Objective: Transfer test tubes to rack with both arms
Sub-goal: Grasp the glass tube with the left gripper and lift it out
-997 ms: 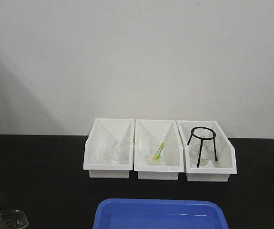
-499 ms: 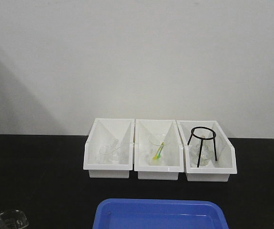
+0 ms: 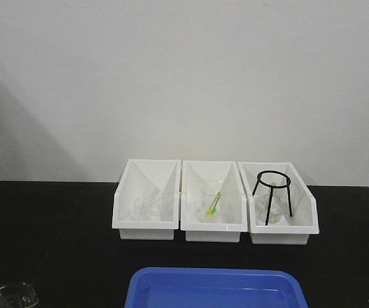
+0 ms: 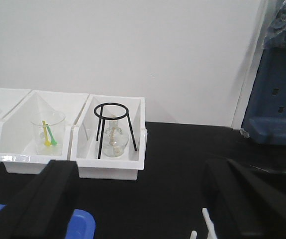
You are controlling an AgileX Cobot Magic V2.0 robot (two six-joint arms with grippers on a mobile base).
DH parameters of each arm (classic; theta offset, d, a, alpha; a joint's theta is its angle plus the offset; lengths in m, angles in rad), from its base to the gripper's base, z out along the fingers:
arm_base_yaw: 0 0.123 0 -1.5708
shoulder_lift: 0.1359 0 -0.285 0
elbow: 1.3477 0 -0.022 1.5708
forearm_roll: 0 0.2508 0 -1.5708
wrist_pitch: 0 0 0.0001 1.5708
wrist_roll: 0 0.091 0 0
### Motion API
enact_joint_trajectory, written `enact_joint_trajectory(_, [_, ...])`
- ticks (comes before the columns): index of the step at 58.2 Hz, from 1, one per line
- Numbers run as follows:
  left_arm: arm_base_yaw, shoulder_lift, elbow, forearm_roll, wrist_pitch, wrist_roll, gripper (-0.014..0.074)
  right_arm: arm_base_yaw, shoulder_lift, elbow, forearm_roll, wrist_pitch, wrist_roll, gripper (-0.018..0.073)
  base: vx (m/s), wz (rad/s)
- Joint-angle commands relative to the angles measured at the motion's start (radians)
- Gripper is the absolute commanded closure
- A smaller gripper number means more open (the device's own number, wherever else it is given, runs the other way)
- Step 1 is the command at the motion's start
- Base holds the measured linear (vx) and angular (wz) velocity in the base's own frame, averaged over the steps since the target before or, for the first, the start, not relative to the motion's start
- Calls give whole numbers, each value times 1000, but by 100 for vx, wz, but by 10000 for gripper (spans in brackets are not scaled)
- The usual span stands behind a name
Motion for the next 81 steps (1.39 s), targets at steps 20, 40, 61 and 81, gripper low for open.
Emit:
enact_joint_trajectory(20, [-71,25,-34,7,-173,0,3,0,5,-35,-5,-59,-7,8,0,0])
enact_joint_trajectory(40, [-71,105,-34,7,-199,0,3,0,5,-35,-5,-59,-7,8,0,0])
enact_joint_trajectory(61, [-71,101,-34,7,-231,0,227,0,5,-35,-5,-37,-7,8,0,0])
enact_joint_trajectory(81, [-71,100,-34,7,-254,0,619,0,5,-35,-5,-37,-7,8,0,0])
